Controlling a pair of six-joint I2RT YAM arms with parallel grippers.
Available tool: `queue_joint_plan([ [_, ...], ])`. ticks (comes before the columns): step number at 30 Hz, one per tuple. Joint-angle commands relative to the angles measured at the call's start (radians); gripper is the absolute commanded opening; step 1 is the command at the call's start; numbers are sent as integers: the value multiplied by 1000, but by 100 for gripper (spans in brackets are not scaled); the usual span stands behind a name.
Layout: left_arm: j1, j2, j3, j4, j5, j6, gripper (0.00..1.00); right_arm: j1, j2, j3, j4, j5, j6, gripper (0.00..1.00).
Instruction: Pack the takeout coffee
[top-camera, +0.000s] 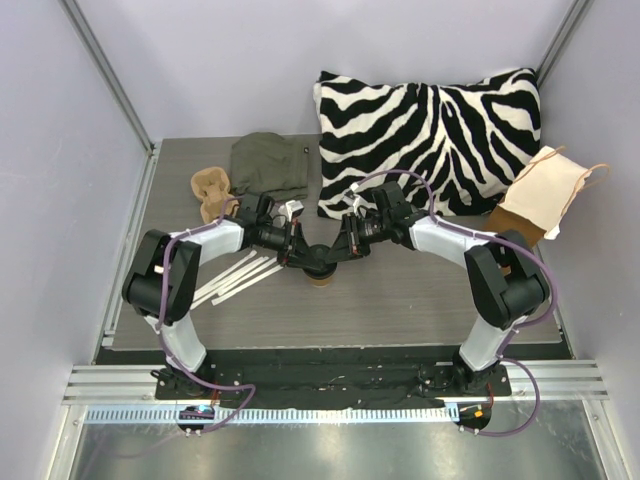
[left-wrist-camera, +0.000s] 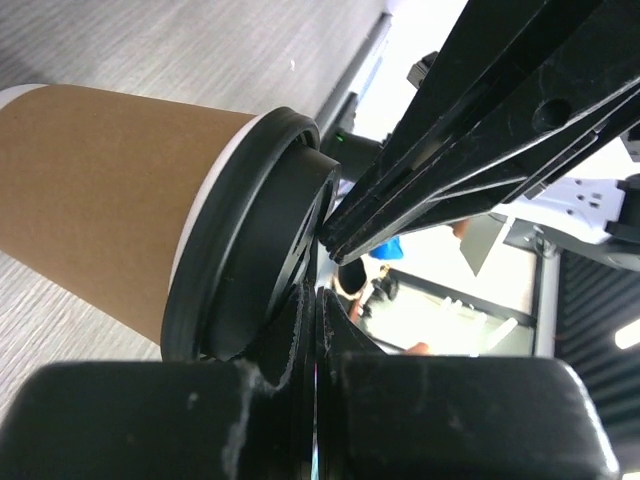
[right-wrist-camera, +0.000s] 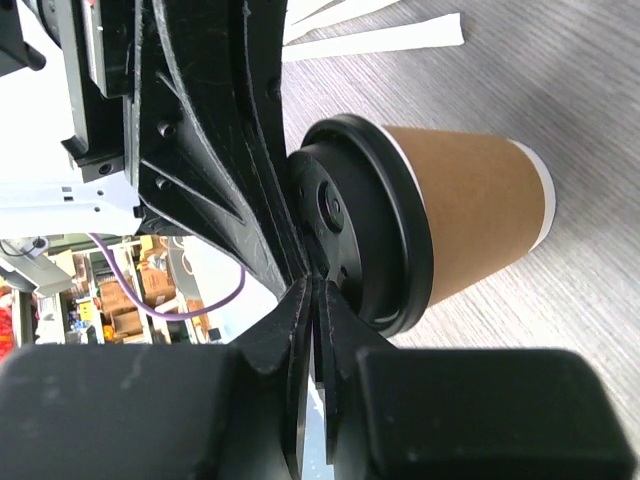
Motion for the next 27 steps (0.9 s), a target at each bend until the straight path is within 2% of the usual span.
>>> queue_joint_plan([
  [1,13,74,-10,-55,-105,74,0,-1,46,-17,-15,82,-47,12],
  [8,25,103,-23,-51,-106,85,0,-15,101,-32,-35,127,-68,10],
  [16,59,174,-3,-89,-112,98,0,-41,173,-28,-34,97,-82,8],
  [27,59,188,10,-129,-146,140,0,-53,230,-42,-20,100,-110,8],
])
